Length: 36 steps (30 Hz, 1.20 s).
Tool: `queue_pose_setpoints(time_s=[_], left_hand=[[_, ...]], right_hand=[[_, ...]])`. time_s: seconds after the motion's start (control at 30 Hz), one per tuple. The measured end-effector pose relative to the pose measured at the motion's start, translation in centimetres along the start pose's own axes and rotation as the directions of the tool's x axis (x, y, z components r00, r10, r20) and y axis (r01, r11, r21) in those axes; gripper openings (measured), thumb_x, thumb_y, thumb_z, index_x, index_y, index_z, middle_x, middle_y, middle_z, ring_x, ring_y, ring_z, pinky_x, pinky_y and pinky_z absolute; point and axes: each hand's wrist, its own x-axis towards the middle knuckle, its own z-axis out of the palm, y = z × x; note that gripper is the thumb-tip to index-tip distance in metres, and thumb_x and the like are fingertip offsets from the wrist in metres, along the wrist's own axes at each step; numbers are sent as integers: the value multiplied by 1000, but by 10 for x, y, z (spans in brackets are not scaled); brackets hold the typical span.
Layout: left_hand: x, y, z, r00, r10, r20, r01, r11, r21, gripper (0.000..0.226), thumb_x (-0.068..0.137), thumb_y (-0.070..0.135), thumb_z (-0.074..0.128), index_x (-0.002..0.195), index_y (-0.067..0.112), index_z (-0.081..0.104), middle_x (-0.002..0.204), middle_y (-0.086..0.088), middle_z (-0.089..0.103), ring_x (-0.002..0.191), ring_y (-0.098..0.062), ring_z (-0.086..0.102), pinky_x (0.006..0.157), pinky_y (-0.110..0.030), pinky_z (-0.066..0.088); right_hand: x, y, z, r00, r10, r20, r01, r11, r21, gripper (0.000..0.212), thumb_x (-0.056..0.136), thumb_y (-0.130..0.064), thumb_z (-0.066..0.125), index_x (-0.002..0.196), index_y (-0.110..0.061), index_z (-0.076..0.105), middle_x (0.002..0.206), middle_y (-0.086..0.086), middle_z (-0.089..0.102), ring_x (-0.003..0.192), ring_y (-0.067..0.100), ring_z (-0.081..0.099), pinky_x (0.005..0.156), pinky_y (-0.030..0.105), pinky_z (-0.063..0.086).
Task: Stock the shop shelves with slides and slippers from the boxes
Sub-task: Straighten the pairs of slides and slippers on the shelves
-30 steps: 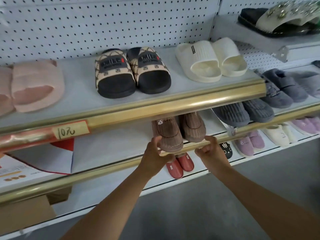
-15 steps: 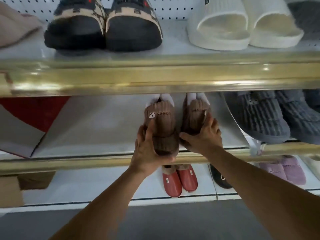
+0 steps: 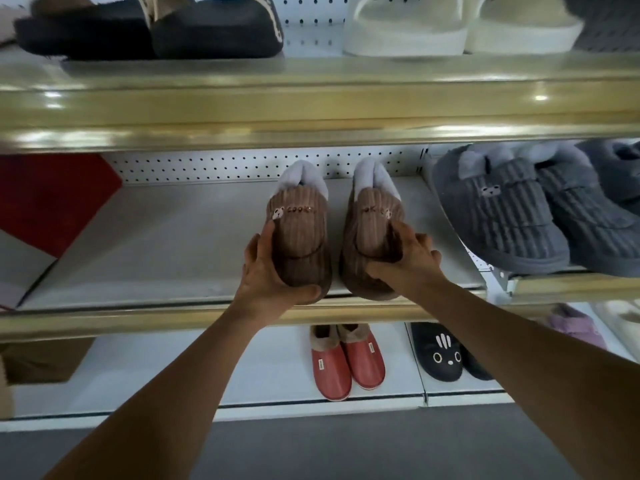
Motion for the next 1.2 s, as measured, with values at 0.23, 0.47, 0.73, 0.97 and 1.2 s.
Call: queue_pose_setpoints(time_s=[0.23, 0.47, 0.73, 0.97, 1.2], left_hand=[[3, -2, 0, 1000, -16, 6, 16, 1000, 27, 141, 30, 57, 77, 151, 45, 6, 150, 6, 18, 137, -27, 34, 111, -39, 38], [3, -2, -1, 1000, -21, 4, 21, 1000, -1, 140, 31, 57, 77, 152, 45, 8, 151, 7, 18, 136, -23, 38, 108, -32, 38], [7, -4, 0, 1000, -15, 3, 15, 1000, -12, 134, 46, 35, 92, 152, 42, 11, 150, 6, 19, 135, -23, 38, 110, -38, 40], [4, 0, -2, 999, -48, -18, 47, 998, -42, 129, 52, 23, 95, 154, 35, 17, 150, -1, 23, 131, -16, 40, 112, -36, 37], [-5, 2, -1, 996, -88, -24, 88, 996, 5, 131, 32, 51, 90, 149, 41, 31, 141, -5, 45, 123, -20, 53, 104, -42, 48]], right_hand=[[3, -14, 26, 996, 56, -71, -67, 984, -168, 118, 59, -62, 74, 149, -26, 6, 141, 8, 27, 125, 39, 34, 104, 48, 33], [4, -12, 27, 997, -74, -26, 68, 981, -182, 112, 55, -54, 77, 146, -28, 17, 136, 5, 30, 120, 37, 38, 101, 47, 36], [4, -9, 21, 994, -101, 49, 107, 984, -139, 114, 59, -53, 77, 149, -29, 12, 142, 3, 25, 124, 36, 33, 104, 47, 37], [0, -5, 9, 990, -105, 96, 110, 993, -46, 97, 79, -54, 66, 153, -31, 8, 150, 2, 19, 132, 36, 27, 106, 41, 30], [-22, 13, 2, 973, -165, 162, 176, 983, -56, 102, 76, -44, 73, 153, -30, 8, 148, 8, 19, 126, 39, 37, 106, 44, 39]])
